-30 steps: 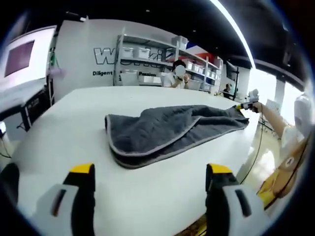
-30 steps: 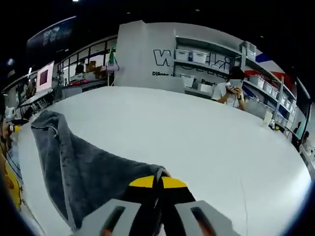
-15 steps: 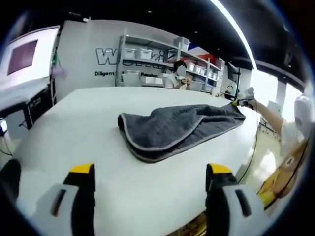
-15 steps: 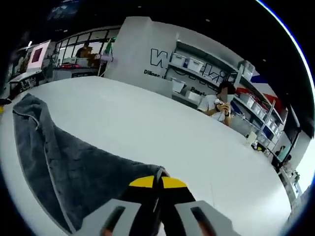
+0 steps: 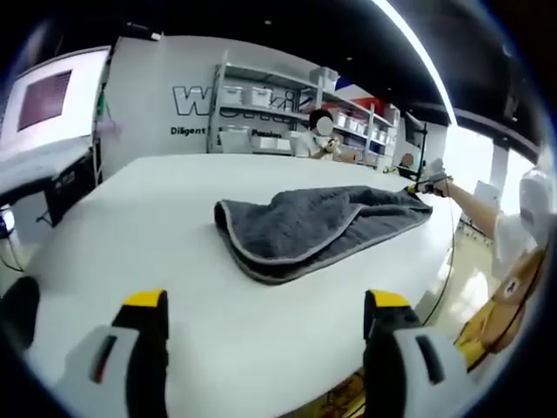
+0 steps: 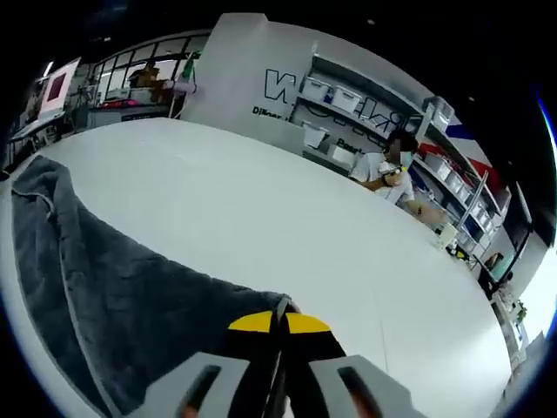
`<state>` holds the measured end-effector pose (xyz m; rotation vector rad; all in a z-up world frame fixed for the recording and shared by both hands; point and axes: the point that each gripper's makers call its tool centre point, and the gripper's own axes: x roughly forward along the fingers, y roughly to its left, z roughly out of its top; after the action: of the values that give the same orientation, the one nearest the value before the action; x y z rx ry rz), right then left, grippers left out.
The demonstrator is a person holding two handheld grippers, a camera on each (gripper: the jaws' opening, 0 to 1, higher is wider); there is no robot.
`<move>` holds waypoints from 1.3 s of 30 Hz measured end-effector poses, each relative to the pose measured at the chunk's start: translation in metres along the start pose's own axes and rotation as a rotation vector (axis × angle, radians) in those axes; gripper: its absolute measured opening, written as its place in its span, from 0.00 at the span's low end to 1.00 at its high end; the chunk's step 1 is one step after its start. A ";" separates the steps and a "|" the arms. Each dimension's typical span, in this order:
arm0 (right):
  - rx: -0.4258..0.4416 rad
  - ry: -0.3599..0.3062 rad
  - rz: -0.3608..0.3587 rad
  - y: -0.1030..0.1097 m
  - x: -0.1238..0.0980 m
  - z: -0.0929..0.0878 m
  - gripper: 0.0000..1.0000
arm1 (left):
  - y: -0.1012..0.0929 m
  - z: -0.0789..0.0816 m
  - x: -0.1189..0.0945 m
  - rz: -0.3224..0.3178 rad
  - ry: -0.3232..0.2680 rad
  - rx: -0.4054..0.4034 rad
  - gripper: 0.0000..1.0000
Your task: Fold the towel on the table until its edges align and the towel forms a compact rectangular stack.
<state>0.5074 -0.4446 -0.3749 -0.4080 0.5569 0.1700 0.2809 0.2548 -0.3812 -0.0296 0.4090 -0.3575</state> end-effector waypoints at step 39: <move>0.099 -0.322 0.163 0.078 -0.149 0.008 0.46 | -0.010 -0.001 0.015 -0.051 0.016 0.009 0.98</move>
<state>0.3655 -0.3775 -0.3136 -0.2322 0.2790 0.3563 0.2897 0.2402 -0.3867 -0.0282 0.4231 -0.4106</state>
